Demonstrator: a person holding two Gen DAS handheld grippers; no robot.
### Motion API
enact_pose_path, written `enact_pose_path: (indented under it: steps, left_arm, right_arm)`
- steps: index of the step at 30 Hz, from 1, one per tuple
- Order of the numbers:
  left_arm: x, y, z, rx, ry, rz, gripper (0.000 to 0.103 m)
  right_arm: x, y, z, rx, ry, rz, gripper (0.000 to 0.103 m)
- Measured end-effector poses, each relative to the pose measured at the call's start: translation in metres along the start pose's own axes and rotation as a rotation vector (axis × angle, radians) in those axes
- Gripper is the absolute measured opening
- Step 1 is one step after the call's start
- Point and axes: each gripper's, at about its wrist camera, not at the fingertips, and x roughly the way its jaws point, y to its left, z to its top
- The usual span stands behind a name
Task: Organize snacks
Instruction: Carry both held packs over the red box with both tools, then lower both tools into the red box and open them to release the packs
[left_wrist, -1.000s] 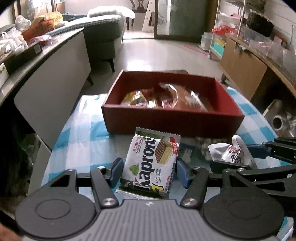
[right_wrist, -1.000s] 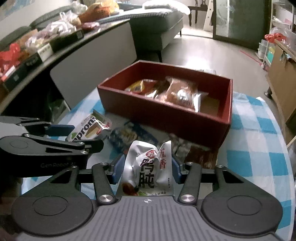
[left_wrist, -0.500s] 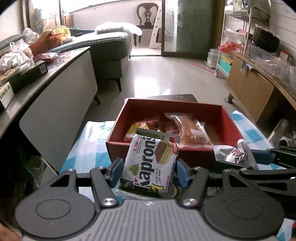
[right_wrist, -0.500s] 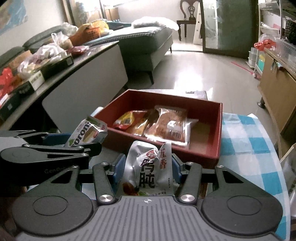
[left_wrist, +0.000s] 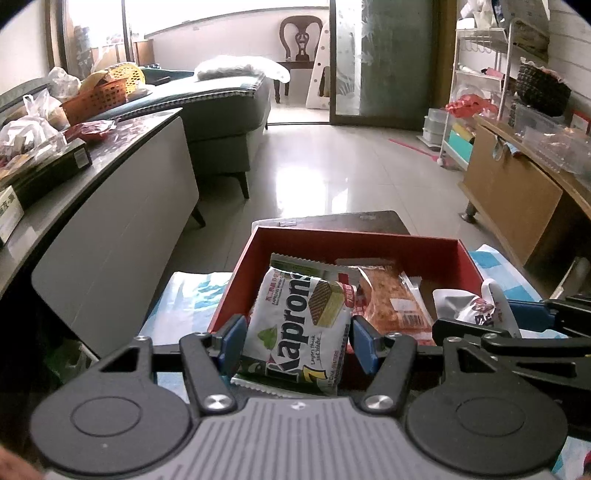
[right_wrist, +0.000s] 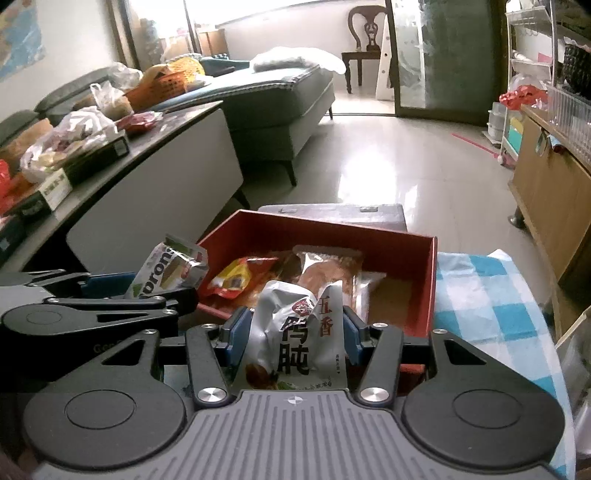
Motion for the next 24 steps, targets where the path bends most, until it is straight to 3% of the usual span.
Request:
enact_pose_path:
  steps: [24]
  left_arm:
    - [0.062,-0.014,0.023,-0.016,0.039,0.04,0.055]
  right_arm:
    - [0.054,-0.025,0.027,0.006,0.034,-0.043,0.06]
